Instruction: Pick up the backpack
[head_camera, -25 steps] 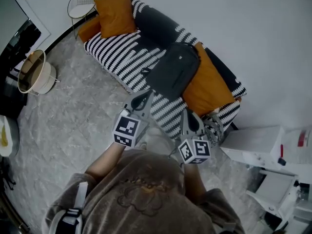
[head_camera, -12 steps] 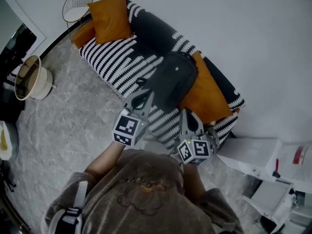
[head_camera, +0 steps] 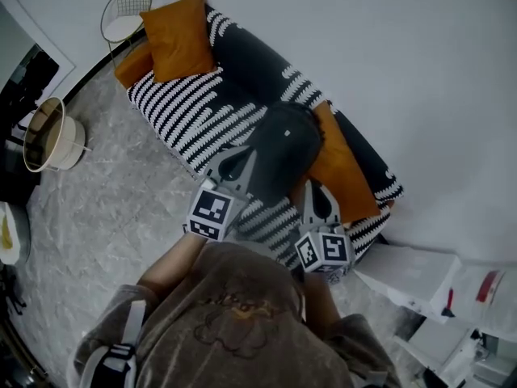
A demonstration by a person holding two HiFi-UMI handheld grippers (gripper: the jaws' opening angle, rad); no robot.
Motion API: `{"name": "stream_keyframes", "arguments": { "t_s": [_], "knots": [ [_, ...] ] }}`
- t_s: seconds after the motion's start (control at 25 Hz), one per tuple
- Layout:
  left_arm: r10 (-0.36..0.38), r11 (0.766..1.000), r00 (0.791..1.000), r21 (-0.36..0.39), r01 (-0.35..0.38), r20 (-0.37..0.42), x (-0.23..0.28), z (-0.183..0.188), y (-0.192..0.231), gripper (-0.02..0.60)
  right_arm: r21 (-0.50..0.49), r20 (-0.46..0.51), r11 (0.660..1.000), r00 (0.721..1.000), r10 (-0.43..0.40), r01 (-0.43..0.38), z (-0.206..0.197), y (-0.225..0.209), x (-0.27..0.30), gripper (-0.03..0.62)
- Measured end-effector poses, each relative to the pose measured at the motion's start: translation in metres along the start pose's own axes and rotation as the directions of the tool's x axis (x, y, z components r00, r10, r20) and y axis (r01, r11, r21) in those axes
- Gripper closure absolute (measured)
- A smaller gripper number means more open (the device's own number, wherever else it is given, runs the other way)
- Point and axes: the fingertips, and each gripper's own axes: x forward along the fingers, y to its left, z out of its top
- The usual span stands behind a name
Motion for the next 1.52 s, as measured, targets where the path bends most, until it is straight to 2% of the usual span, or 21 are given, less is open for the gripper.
{"name": "stream_keyframes", "arguments": {
  "t_s": [0.28, 0.6, 0.8, 0.88, 0.96, 1.0, 1.04, 1.08, 1.12, 1.2, 1.52],
  "knots": [
    [-0.037, 0.999, 0.999, 0.001, 0.037, -0.014, 0.038, 0.006, 0.019, 0.58, 0.006, 0.004, 0.999, 0.999, -0.04, 0.04, 0.012, -0.014, 0.037, 0.592],
    [-0.133, 0.991, 0.99, 0.024, 0.134, -0.046, 0.085, 0.005, 0.035, 0.58, 0.033, 0.028, 0.989, 0.989, -0.145, 0.144, 0.019, -0.032, 0.07, 0.592],
    [-0.165, 0.986, 0.985, 0.024, 0.167, -0.056, 0.111, 0.002, 0.042, 0.578, 0.052, 0.032, 0.978, 0.978, -0.204, 0.202, 0.02, -0.047, 0.084, 0.591],
    [-0.179, 0.983, 0.982, 0.023, 0.181, -0.066, 0.12, -0.002, 0.043, 0.544, 0.06, 0.031, 0.975, 0.975, -0.218, 0.216, 0.019, -0.053, 0.087, 0.582],
    [-0.194, 0.981, 0.978, 0.007, 0.195, -0.073, 0.127, -0.006, 0.042, 0.509, 0.074, 0.023, 0.971, 0.973, -0.229, 0.226, 0.016, -0.058, 0.091, 0.451],
    [-0.201, 0.98, 0.977, -0.006, 0.201, -0.075, 0.131, -0.008, 0.042, 0.45, 0.08, 0.016, 0.969, 0.972, -0.235, 0.233, 0.014, -0.061, 0.093, 0.399],
    [-0.208, 0.978, 0.975, -0.019, 0.207, -0.077, 0.135, -0.009, 0.041, 0.36, 0.084, 0.009, 0.967, 0.97, -0.241, 0.239, 0.012, -0.063, 0.096, 0.346],
    [-0.216, 0.976, 0.973, -0.028, 0.214, -0.077, 0.139, -0.01, 0.041, 0.257, 0.087, 0.003, 0.966, 0.969, -0.246, 0.245, 0.011, -0.066, 0.098, 0.313],
    [-0.222, 0.975, 0.972, -0.031, 0.22, -0.077, 0.143, -0.01, 0.041, 0.207, 0.089, -0.002, 0.965, 0.968, -0.25, 0.249, 0.01, -0.068, 0.101, 0.307],
    [-0.231, 0.973, 0.969, -0.027, 0.23, -0.086, 0.152, -0.013, 0.041, 0.184, 0.09, -0.009, 0.964, 0.968, -0.252, 0.252, 0.009, -0.072, 0.107, 0.304],
    [-0.243, 0.97, 0.955, -0.025, 0.242, -0.169, 0.193, -0.046, 0.05, 0.184, 0.111, -0.053, 0.953, 0.959, -0.277, 0.281, -0.018, -0.101, 0.133, 0.304]
  ]
}}
